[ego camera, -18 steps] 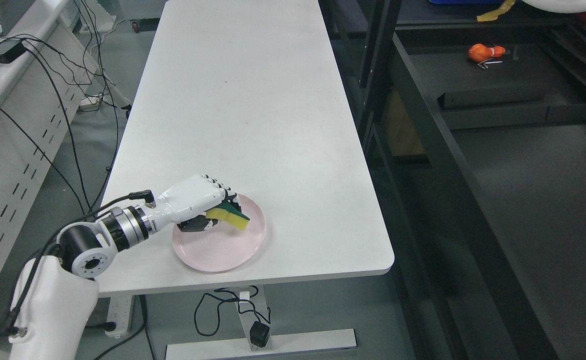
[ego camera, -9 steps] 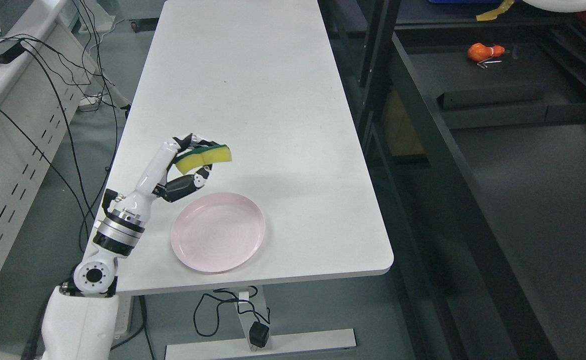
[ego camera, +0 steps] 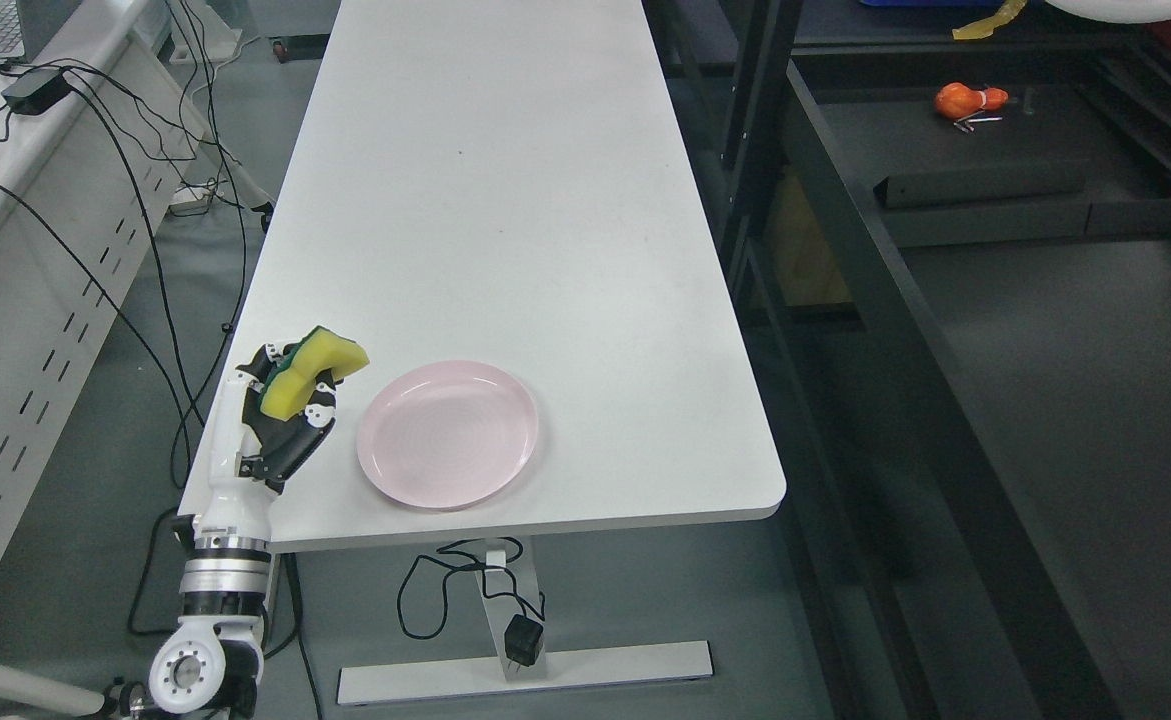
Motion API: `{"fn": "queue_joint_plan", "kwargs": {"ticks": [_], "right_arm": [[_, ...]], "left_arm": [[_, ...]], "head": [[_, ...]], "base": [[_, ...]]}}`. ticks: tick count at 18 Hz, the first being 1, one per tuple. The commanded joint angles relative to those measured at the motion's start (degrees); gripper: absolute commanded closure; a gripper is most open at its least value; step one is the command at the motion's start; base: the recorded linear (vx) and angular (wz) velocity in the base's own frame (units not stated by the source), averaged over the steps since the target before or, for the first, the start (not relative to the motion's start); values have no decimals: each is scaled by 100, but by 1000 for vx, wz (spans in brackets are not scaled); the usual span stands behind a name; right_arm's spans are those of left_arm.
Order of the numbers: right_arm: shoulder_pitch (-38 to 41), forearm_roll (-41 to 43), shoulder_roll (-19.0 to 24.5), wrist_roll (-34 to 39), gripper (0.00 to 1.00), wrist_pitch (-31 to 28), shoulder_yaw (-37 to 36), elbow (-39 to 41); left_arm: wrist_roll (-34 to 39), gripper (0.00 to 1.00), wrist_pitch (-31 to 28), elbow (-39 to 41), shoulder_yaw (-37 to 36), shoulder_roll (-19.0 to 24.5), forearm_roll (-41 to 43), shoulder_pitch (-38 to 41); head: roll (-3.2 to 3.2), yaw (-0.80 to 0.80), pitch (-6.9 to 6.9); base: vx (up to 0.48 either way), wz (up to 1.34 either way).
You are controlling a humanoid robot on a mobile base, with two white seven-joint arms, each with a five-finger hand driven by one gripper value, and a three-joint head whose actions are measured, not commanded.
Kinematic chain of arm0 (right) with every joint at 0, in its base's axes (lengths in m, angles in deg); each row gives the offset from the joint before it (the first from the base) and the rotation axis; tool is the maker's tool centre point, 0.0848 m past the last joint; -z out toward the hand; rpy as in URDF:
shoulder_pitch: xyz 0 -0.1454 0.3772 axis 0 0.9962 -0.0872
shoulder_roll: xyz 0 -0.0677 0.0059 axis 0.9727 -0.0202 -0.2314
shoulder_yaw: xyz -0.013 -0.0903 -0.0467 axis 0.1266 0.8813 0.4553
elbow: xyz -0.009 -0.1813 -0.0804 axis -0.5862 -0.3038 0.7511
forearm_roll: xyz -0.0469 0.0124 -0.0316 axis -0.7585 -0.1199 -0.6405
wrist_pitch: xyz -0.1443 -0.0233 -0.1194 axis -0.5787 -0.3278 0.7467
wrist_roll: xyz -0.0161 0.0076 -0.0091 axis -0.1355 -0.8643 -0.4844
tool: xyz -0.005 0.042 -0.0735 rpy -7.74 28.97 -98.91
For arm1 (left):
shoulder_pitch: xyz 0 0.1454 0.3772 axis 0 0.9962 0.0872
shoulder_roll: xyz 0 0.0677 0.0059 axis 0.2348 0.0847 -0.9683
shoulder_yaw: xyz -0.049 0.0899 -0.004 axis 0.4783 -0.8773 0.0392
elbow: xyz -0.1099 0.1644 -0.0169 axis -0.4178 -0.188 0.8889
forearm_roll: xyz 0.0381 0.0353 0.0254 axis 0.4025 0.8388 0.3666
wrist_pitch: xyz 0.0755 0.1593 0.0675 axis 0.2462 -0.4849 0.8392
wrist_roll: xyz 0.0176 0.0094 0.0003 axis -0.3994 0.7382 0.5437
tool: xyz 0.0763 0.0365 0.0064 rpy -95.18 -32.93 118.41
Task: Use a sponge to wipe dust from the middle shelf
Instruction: 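Hold the sponge up in the left hand while turning toward the shelves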
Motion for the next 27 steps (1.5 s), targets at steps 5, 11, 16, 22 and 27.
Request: {"fn": "queue_joint_plan", "kwargs": {"ticks": [5,11,16,22,27], "right_arm": [[2,0,-100,-8,0,-2,-1,100],[2,0,-100,-8,0,-2,-1,100],[2,0,-100,-8,0,-2,-1,100],[2,0,-100,-8,0,-2,-1,100],[2,0,-100,-8,0,-2,7,100]], "left_arm": [[-71,99,-196,1309,153,-130,-482,792],[-62,100,-617,1309,162,-130,-473,968],[-62,100,-777,1326,232,-90,-473,976],[-264,100,-742,1326,-223,-90,-473,1055],[-317,100,-733,1309,-804,-90,-473,924]], "head": [[0,0,0],[0,0,0],[0,0,1],[0,0,1],[0,0,1]], "base": [[-181,85],[-205,-20],[-220,-508],[-245,-509],[-236,-546]]}}
